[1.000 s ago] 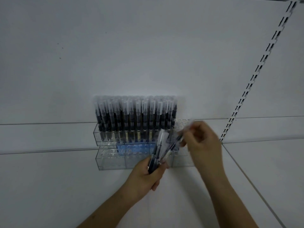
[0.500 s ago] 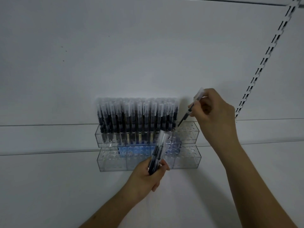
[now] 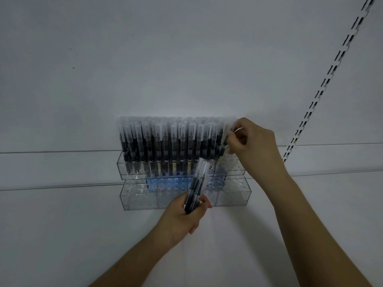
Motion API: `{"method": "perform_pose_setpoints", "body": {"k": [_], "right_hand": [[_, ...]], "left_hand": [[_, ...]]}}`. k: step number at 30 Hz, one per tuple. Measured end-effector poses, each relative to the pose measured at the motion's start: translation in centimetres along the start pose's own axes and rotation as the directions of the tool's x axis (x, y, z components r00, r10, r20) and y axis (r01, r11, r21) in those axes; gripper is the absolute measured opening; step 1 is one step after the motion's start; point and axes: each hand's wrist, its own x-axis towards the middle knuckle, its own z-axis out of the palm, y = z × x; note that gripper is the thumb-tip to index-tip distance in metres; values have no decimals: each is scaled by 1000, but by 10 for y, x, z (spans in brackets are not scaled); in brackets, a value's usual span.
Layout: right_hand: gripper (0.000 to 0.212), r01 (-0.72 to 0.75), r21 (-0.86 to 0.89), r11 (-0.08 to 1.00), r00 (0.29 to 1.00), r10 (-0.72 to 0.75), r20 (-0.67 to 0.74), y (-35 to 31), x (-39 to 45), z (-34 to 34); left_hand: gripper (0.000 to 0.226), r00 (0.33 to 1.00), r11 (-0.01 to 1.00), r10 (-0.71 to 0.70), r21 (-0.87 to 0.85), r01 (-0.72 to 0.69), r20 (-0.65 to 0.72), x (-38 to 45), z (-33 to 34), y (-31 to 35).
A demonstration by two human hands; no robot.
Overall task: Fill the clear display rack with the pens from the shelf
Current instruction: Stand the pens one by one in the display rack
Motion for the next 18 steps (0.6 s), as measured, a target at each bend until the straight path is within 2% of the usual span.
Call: {"method": "perform_pose_setpoints", "body": {"k": [4,9,15,18], "right_hand": [[10,31,-15,999,999,-30,18,-2,2,-1],[12,134,-223,966,987,-110,119,-5,-1,4],[23,-1,-168,986,1000,2,6,-2,-21,1],[37,-37,-31,999,998,38,46,-15,-60,10]], "left_hand": [[13,1000,1000,7,0,-7,-1,0,0,0],[12,1000,1000,16,18,-16,8,-1,0,1],[11,999,999,40,21,-40,6,-2,0,1],[8,999,999,52,14,-52,10,-1,0,0]]}}
